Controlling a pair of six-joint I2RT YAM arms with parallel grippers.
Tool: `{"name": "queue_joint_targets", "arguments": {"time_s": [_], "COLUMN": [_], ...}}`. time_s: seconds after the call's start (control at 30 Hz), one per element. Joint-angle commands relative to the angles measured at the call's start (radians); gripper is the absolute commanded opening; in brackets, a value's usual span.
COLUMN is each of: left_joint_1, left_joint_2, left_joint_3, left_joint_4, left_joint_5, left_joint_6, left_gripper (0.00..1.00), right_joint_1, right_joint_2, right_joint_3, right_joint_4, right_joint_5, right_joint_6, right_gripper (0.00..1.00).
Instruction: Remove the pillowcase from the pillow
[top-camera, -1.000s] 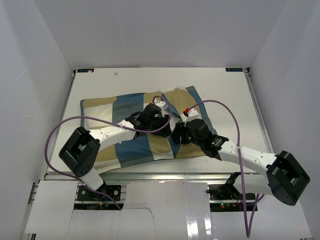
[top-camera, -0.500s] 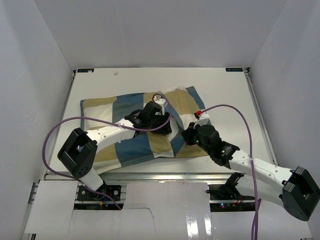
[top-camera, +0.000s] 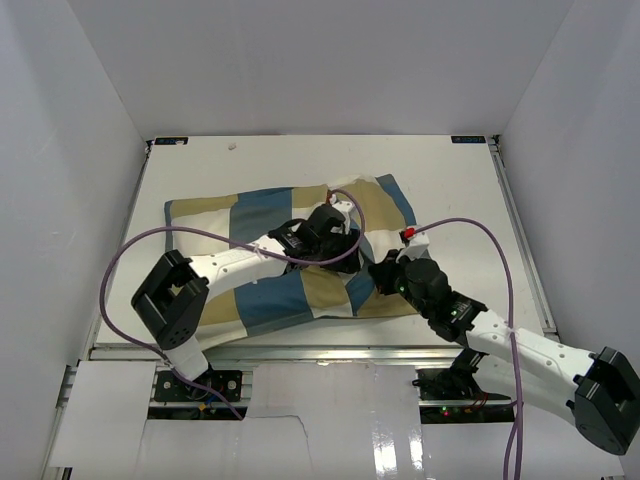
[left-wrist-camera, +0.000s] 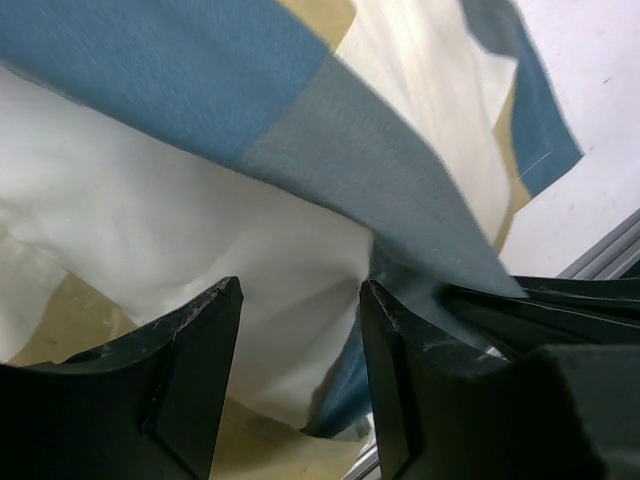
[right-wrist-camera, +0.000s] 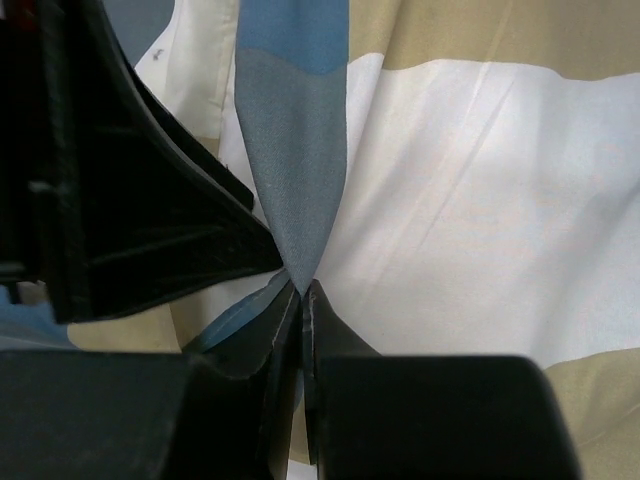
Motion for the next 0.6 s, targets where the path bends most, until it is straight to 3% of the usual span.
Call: {"name": "queue_joint_targets", "arguments": {"time_s": [0.0, 0.2, 0.37, 0.4, 0.43, 0.5, 0.53, 0.57], "left_joint_1": [-0.030, -0.073, -0.083, -0.083, -0.082, -0.082, -0.082, -0.082], "left_joint_2": [0.029, 0.163, 0.281, 0.292, 0.299, 0.309, 0.304, 0.283], "left_joint_3": [0.023, 0.042, 0.071, 0.069, 0.065, 0.043, 0.034, 0.010], "left_joint_4": [-0.023, 0.029, 0.029, 0.029, 0.038, 0.049, 0.070, 0.092], "left_joint_5": [-0.025, -0.046, -0.162, -0.179, -0.196, -0.237, -0.242, -0.249], "left_joint_6": [-0.012, -0.029, -0.070, -0.094, -0.104, -0.122, -0.121, -0.125], "left_gripper": [0.63, 0.82, 0.85, 0.80, 0.48, 0.14, 0.02, 0.00], "right_joint_1": [0.000, 0.000, 0.001, 0.001, 0.001, 0.001, 0.001, 0.001], "right_joint_2": [-0.030, -0.032, -0.062, -0.073, -0.093, -0.113, -0.128, -0.133], "right_joint_3": [-0.011, -0.032, -0.089, -0.098, -0.106, -0.117, -0.118, -0.124], "right_joint_4": [0.062, 0.074, 0.081, 0.082, 0.082, 0.070, 0.061, 0.052], "right_joint_5": [0.052, 0.052, 0.047, 0.050, 0.055, 0.075, 0.082, 0.098], "right_joint_6": [0.013, 0.023, 0.076, 0.080, 0.083, 0.100, 0.105, 0.117], "right_gripper": [0.08, 0.08, 0.08, 0.08, 0.08, 0.08, 0.08, 0.08]}}
